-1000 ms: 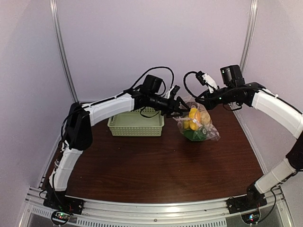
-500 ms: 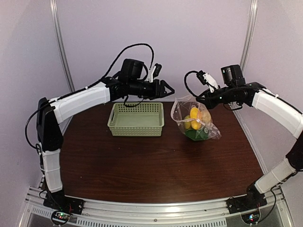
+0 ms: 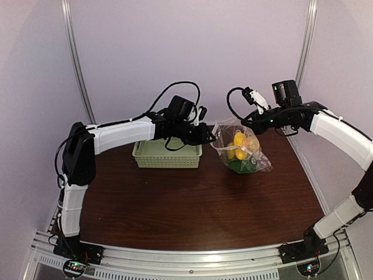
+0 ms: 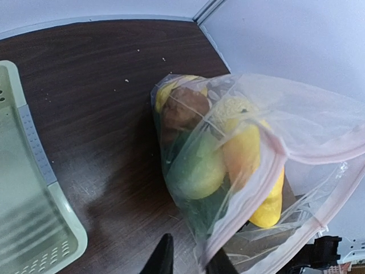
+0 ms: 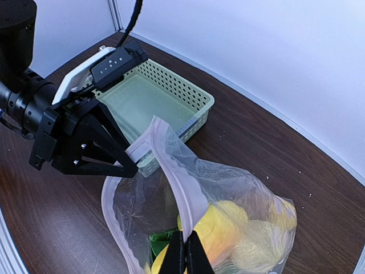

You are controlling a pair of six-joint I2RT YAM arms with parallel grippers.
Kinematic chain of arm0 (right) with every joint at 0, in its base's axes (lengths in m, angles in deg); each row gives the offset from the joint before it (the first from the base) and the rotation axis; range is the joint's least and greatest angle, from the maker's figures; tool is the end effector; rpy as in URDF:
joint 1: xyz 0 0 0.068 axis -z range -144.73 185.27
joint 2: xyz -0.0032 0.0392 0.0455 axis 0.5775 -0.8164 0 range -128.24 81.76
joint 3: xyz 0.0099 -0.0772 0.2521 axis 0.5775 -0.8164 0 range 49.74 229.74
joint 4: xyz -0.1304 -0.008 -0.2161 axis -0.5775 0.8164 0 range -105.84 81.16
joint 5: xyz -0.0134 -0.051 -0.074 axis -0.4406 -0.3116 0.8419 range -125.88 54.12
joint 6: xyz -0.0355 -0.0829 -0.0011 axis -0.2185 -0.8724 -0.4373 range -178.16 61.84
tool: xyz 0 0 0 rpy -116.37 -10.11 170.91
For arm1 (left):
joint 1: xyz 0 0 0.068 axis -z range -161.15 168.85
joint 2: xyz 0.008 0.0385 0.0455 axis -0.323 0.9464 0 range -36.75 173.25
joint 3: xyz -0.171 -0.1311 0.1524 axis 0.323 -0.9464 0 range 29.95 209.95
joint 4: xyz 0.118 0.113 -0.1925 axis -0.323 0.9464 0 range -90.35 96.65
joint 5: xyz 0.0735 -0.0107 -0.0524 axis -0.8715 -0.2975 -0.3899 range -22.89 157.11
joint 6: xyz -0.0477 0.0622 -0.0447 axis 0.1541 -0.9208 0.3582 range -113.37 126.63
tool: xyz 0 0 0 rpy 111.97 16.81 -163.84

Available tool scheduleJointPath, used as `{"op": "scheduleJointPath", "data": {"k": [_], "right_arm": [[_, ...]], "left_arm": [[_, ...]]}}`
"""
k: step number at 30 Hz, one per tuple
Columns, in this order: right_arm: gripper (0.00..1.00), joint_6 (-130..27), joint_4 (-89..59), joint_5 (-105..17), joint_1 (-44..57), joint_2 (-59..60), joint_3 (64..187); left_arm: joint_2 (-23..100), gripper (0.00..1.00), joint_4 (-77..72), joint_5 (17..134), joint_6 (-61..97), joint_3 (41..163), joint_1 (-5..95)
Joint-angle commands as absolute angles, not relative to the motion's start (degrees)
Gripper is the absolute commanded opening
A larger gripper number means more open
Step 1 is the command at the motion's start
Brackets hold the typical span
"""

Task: Place the food in the zip-top bag and seal the zipper
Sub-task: Adjust the zipper food storage bag at the center of the board.

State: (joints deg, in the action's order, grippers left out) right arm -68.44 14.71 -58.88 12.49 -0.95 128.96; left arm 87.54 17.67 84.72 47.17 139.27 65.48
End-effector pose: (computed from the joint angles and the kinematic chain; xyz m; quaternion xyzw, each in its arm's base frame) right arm 0.3096 0.1642 0.3288 -0.3359 0.8030 0.2251 0.4378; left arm 0.3481 -0.4042 0.2389 0.1191 0.8633 -0.4225 0.2488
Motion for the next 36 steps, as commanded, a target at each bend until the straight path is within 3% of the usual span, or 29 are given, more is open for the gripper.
{"op": "scheduleJointPath", "data": {"k": [1, 3, 8, 11, 15, 18, 21, 25, 30, 31, 34, 36], "right_arm": [[0.0, -68.4, 12.9, -58.3, 12.7, 0.3, 128.6], [0.0, -68.9, 13.9, -57.9, 12.6, -0.2, 129.2], [0.0, -78.2, 28.5, -63.9, 10.5, -0.9, 140.4], [0.0, -76.0, 24.9, -59.9, 10.6, 3.2, 139.7], [0.0, -78.6, 28.2, -54.3, 10.7, 1.4, 141.3], [0.0, -78.2, 29.3, -55.1, 10.3, 0.3, 140.2], [0.0, -79.3, 38.1, -62.2, 8.9, -1.9, 146.7], [0.0, -79.1, 30.4, -53.2, 9.0, 0.1, 141.7], [0.0, -79.2, 31.6, -55.5, 9.0, -0.3, 143.8], [0.0, -79.9, 31.6, -55.4, 9.0, -0.5, 143.7], [0.0, -82.5, 35.3, -59.6, 9.0, -1.4, 145.8], [0.0, -84.4, 36.8, -60.3, 9.0, -1.2, 146.5]], "left_arm": [[89.5, 0.1, 15.9, 87.2, 47.3, 142.8, 65.4], [89.3, 0.0, 16.0, 88.2, 48.2, 144.3, 65.4], [79.4, 0.0, 6.2, 88.8, 51.1, 142.2, 68.3], [73.8, 0.0, 0.8, 81.5, 49.8, 136.1, 70.0], [79.1, 0.0, 7.1, 82.7, 50.6, 139.9, 68.3], [81.4, 0.0, 2.6, 88.6, 57.1, 136.9, 67.9], [80.2, 0.0, -6.9, 92.1, 61.8, 133.1, 69.4], [82.5, 0.0, -1.8, 88.1, 61.1, 135.3, 68.9], [82.7, 0.0, -4.9, 90.6, 59.5, 135.1, 69.5], [83.0, 0.03, -4.6, 91.3, 58.6, 135.5, 69.4], [82.3, 0.37, -1.2, 92.7, 51.5, 137.2, 68.9], [80.0, 0.49, 4.6, 92.3, 44.1, 137.6, 68.2]]}}
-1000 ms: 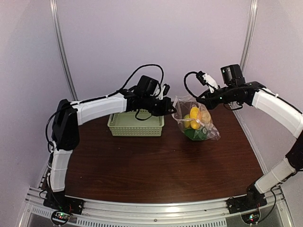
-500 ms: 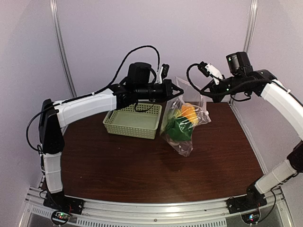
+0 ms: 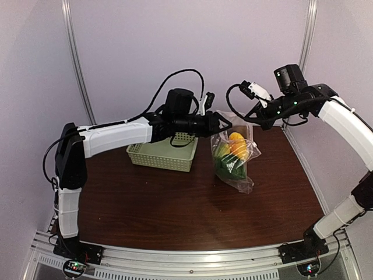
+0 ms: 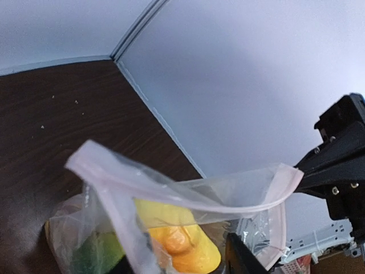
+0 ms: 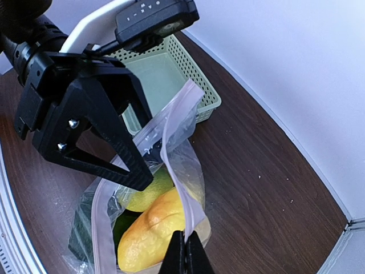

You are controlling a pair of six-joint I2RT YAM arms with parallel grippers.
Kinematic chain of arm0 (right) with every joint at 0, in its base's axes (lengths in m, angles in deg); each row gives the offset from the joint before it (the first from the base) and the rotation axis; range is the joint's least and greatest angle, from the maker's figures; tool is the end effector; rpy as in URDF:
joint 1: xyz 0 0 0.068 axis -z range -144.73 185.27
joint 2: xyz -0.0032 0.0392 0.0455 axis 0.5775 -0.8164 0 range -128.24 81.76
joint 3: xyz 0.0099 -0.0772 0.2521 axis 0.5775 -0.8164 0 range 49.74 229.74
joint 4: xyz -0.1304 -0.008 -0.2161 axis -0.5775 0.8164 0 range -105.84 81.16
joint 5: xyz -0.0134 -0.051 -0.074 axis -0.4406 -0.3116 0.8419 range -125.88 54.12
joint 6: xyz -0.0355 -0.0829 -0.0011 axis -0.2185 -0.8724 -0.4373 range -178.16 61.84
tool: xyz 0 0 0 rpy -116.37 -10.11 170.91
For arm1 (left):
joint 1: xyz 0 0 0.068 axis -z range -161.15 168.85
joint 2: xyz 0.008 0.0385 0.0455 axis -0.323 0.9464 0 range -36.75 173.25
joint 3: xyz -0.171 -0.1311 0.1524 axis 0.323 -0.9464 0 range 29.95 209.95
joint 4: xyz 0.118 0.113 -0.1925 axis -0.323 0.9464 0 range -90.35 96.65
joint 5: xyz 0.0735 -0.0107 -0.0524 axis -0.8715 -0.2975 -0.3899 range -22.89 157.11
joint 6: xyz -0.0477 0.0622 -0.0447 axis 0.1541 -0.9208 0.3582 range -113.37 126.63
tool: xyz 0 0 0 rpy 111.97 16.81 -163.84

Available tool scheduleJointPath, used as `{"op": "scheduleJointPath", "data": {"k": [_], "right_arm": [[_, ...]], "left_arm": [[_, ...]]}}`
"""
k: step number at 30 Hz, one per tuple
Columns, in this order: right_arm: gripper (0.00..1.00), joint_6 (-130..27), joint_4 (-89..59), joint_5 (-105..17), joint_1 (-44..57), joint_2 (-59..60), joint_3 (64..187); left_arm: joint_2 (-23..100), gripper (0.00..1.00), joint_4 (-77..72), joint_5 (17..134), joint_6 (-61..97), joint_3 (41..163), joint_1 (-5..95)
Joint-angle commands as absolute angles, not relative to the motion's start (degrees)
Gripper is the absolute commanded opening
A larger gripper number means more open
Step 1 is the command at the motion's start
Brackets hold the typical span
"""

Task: Place the food in the zip-top bag and seal the zipper
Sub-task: Adjust the zipper food storage bag at the center of the board, then pass from the right arm to the left

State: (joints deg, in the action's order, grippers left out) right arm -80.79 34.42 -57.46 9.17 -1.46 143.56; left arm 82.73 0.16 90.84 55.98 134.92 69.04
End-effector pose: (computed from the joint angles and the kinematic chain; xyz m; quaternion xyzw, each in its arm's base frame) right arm 0.2787 0.1696 0.3737 -0.4394 0.7770 0.1820 0.4125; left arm 0.3150 -0.4288 0.2960 0.1309 0.7756 -0.5600 0.2601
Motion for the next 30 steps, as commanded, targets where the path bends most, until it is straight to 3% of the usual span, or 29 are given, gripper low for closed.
{"op": "scheduleJointPath", "data": {"k": [1, 3, 5, 9, 13, 20, 25, 30], "right_arm": [[0.0, -85.5, 37.0, -59.9, 9.0, -0.7, 146.1], [0.0, -87.4, 37.0, -59.1, 9.0, 0.1, 145.6], [0.0, -89.0, 37.6, -59.8, 9.1, 0.5, 145.9], [0.0, -93.1, 40.1, -66.0, 9.0, 0.5, 147.4], [0.0, -97.0, 45.6, -73.2, 9.0, -0.8, 151.0], [0.0, -95.7, 45.9, -72.6, 8.9, -0.6, 149.3], [0.0, -93.9, 44.4, -72.1, 8.9, 0.6, 146.5], [0.0, -90.1, 41.1, -68.8, 8.9, 1.5, 145.0]], "left_arm": [[78.4, 0.55, 7.5, 92.0, 39.3, 136.7, 67.8], [74.6, 0.66, 11.3, 91.3, 28.0, 134.4, 67.4], [70.4, 0.85, 14.5, 89.9, 17.1, 130.7, 67.4], [62.0, 0.97, 13.5, 83.6, 3.6, 119.2, 67.2], [58.9, 0.98, 8.4, 82.7, -3.3, 110.3, 66.6], [57.2, 0.94, 3.1, 94.2, -7.0, 106.1, 69.2], [58.0, 0.92, 0.6, 93.0, -7.1, 107.5, 75.5], [57.7, 0.81, -4.3, 84.5, -7.4, 106.6, 81.1]]}}
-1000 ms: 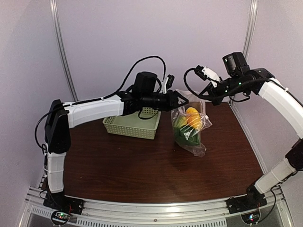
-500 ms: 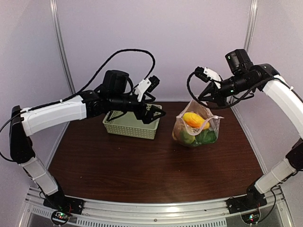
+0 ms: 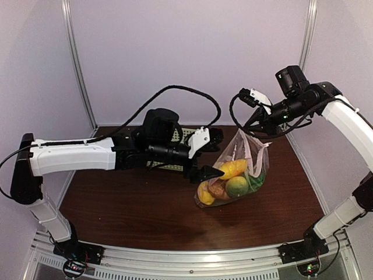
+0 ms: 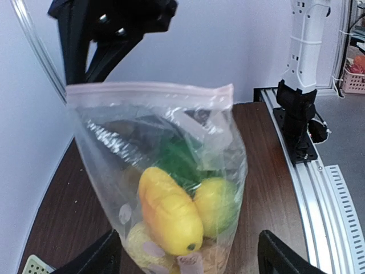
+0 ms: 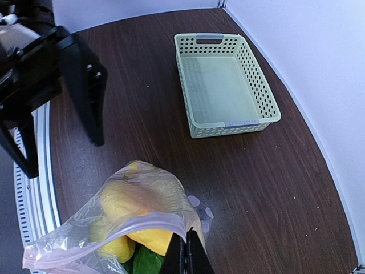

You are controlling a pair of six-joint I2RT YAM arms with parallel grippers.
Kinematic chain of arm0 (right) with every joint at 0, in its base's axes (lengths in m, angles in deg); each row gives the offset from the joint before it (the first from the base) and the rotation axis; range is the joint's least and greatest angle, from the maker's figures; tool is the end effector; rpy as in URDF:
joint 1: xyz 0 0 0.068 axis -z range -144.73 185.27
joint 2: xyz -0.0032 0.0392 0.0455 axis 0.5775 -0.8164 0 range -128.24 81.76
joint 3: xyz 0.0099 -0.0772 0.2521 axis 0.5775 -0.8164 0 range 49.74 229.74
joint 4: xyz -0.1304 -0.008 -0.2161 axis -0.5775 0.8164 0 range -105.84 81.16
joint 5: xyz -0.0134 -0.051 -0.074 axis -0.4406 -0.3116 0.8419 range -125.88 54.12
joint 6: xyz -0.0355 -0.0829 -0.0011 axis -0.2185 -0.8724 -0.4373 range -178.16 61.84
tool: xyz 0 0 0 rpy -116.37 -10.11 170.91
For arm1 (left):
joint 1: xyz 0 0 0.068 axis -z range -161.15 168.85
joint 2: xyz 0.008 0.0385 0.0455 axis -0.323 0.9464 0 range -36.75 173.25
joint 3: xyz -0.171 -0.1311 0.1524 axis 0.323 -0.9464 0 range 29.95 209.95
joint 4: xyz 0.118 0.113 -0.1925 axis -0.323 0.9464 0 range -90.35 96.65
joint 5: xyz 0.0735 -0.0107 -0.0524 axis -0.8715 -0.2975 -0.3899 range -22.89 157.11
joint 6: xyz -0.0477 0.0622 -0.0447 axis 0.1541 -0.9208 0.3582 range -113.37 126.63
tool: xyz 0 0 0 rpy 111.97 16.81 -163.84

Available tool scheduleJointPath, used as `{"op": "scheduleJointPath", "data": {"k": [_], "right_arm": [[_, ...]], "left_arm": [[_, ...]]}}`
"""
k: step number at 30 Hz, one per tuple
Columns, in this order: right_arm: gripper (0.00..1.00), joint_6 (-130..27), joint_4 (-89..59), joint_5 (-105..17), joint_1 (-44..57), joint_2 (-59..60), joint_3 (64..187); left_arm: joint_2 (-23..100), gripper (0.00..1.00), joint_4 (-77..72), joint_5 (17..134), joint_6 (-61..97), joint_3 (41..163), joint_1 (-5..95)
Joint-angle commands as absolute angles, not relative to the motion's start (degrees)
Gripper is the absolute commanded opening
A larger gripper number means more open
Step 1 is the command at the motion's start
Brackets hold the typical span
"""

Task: Place the food in the zip-top bag and seal the zipper
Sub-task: Pass from the right arm to the left

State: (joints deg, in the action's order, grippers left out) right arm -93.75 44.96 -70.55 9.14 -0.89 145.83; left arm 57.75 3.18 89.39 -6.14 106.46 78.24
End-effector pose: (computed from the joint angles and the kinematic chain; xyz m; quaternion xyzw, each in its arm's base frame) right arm 0.2468 0.1722 0.3761 -0.5492 0.7077 0.2480 0.3688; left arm 0.1878 -0.3776 0.2972 0.5656 0.5915 -0.3651 0.4438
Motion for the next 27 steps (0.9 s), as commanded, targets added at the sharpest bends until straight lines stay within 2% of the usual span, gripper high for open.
{"op": "scheduleJointPath", "data": {"k": [1, 6, 9, 14, 16, 19, 27], "right_arm": [[0.0, -89.6, 41.0, -68.6, 8.9, 1.6, 144.9], [0.0, -88.3, 40.2, -70.5, 8.9, 2.7, 143.3], [0.0, -86.7, 39.2, -70.3, 8.9, 2.7, 143.1], [0.0, -84.0, 37.8, -67.8, 8.9, 2.7, 142.7], [0.0, -83.2, 37.3, -67.2, 8.9, 2.8, 142.2], [0.0, -82.5, 36.4, -66.9, 8.9, 3.0, 141.7], [0.0, -81.3, 36.2, -67.5, 8.9, 2.5, 142.1]], "left_arm": [[57.3, 0.8, -5.3, 83.9, -7.3, 106.0, 81.8], [57.6, 0.73, -10.4, 78.1, -7.2, 104.2, 83.1], [59.7, 0.71, -9.8, 79.0, -7.3, 106.6, 83.2], [61.9, 0.72, -9.9, 82.1, -6.1, 109.8, 84.3], [62.5, 0.76, -10.4, 81.1, -5.6, 110.0, 85.1], [63.4, 0.78, -12.8, 77.6, -4.5, 110.0, 86.5], [66.7, 0.66, -15.6, 62.7, 0.2, 111.9, 87.1]]}}
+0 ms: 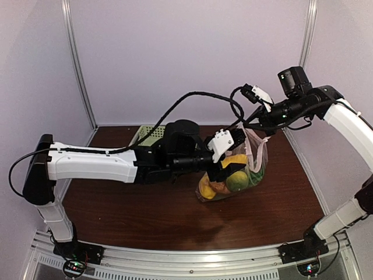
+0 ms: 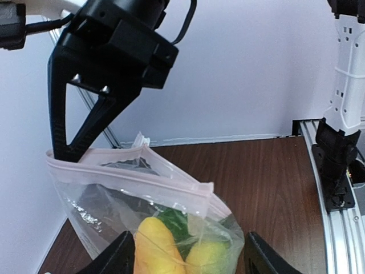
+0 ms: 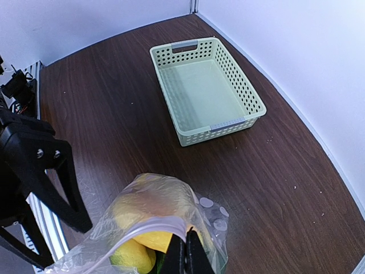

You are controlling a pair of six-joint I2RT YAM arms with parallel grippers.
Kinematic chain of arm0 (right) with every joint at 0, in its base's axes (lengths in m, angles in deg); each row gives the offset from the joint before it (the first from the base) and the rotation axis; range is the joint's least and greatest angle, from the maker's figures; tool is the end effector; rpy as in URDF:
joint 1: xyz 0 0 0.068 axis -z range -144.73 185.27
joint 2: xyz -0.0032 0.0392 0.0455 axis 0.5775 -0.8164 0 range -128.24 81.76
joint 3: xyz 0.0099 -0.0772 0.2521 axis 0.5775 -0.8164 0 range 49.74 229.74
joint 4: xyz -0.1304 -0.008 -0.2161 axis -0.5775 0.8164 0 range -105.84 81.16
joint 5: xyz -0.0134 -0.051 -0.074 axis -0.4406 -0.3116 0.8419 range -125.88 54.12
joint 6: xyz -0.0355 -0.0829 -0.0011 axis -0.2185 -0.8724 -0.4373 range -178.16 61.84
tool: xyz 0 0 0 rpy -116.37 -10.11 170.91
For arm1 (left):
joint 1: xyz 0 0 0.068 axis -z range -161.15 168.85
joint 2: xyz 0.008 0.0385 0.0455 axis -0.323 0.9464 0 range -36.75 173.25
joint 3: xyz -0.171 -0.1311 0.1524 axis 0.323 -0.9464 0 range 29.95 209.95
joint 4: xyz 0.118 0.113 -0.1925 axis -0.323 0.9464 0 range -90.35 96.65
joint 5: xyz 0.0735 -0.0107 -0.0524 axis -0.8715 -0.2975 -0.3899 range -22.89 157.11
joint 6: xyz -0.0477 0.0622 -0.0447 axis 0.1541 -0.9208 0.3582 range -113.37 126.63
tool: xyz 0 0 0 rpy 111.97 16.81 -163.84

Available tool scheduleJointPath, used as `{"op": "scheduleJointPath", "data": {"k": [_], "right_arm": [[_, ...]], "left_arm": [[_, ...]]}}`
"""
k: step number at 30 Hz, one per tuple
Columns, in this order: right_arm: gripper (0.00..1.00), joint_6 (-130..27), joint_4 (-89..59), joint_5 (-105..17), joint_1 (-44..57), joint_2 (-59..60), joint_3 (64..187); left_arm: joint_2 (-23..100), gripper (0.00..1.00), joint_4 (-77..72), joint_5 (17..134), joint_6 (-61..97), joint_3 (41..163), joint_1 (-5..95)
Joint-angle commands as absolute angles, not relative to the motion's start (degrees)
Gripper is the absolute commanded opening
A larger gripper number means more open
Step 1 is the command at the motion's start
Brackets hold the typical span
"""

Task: Place the food in the zip-top bag and seal the zipper
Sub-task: Pass from the right arm to the left

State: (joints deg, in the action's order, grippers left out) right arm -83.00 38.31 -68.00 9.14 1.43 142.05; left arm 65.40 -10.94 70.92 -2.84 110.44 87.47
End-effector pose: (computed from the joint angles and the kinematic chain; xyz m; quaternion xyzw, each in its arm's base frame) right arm 0.2508 0.1708 0.3767 -0.4793 0.7447 0.2573 0.3867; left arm 0.1648 -0.4360 0.3017 0.5025 0.5859 -0.3358 0.5398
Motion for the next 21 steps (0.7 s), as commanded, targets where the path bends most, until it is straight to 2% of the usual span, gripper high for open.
{"op": "scheduleJointPath", "data": {"k": [1, 5, 9, 16, 21], "right_arm": [[0.0, -81.2, 36.1, -67.3, 8.9, 2.5, 142.1], [0.0, -80.9, 35.9, -67.1, 8.9, 2.6, 141.9], [0.0, -80.7, 35.7, -66.6, 8.9, 2.4, 141.7], [0.0, -80.1, 35.2, -66.0, 8.9, 1.8, 142.0], [0.0, -79.6, 35.0, -65.4, 8.9, 1.5, 142.2]], "left_arm": [[66.8, 0.66, -16.2, 62.7, 0.3, 111.8, 87.1], [68.2, 0.67, -16.6, 65.3, 1.0, 113.5, 87.1], [68.9, 0.75, -17.1, 69.3, 1.0, 113.9, 87.3], [70.3, 0.74, -17.1, 68.2, 0.0, 115.0, 88.3], [71.3, 0.72, -16.5, 61.5, -1.2, 115.6, 89.8]]}}
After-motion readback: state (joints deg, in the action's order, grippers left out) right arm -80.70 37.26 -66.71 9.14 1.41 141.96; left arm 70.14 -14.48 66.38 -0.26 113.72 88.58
